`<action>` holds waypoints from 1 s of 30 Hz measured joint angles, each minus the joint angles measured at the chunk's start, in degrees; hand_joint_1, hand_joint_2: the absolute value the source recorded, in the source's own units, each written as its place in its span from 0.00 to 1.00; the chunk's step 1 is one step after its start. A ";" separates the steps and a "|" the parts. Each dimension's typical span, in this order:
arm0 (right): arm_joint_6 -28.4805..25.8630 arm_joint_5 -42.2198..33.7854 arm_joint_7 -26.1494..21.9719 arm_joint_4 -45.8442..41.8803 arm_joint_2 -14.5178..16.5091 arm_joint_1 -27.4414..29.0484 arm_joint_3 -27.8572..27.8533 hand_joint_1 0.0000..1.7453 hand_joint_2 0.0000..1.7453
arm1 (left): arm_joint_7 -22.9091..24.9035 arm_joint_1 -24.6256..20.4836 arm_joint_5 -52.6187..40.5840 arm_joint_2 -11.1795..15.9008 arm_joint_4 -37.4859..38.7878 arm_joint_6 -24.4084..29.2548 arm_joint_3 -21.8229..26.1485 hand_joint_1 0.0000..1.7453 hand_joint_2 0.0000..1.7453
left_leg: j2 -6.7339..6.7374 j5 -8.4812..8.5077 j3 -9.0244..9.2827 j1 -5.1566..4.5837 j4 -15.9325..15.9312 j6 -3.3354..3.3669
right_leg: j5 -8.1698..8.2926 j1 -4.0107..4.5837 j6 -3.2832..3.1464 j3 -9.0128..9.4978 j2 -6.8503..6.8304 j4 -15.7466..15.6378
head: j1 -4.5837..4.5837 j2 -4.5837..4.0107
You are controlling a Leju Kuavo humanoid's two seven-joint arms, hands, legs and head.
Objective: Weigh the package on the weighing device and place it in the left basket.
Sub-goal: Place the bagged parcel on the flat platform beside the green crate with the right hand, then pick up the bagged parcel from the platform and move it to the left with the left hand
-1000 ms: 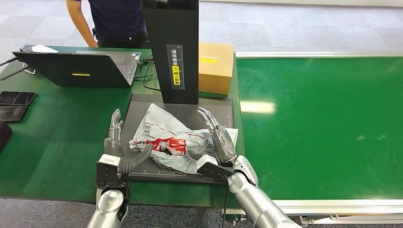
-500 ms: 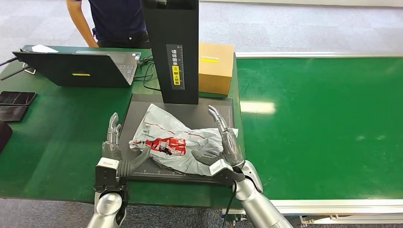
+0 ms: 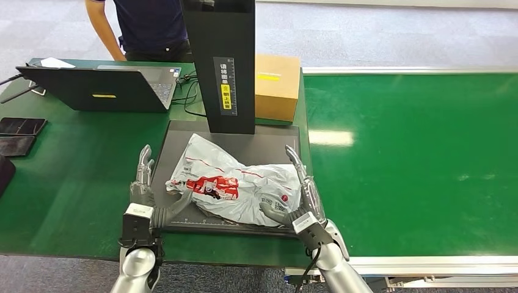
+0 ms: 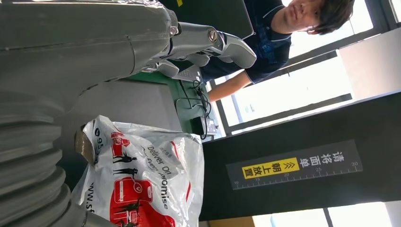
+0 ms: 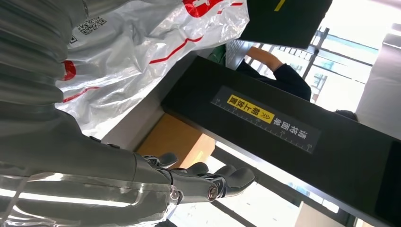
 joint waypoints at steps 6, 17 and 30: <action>0.98 1.10 0.10 -1.14 0.07 0.89 -1.14 0.00 1.00 | 0.98 0.00 -2.15 0.20 -0.24 0.32 0.08 0.00 1.00 | 0.00 0.00 0.00 0.00 0.00 0.00 | 0.00 0.00 0.00 0.01 0.00 0.00 | 0.01 0.00; 2.27 2.31 0.19 -3.04 0.10 2.50 -3.32 0.00 1.00 | 5.75 -0.13 -10.19 1.23 -3.91 -0.41 -0.43 0.00 1.00 | 0.00 0.00 -0.01 0.00 0.00 0.00 | 0.00 0.00 0.00 -0.01 0.00 0.00 | 0.00 0.00; 2.94 2.61 0.20 -4.28 0.23 3.88 -4.56 0.00 1.00 | 9.51 -8.44 -16.05 4.53 -1.09 -9.72 -3.78 0.00 1.00 | 0.00 0.00 0.00 0.00 0.00 0.00 | 0.01 0.00 0.00 -0.01 0.01 0.01 | 0.01 0.00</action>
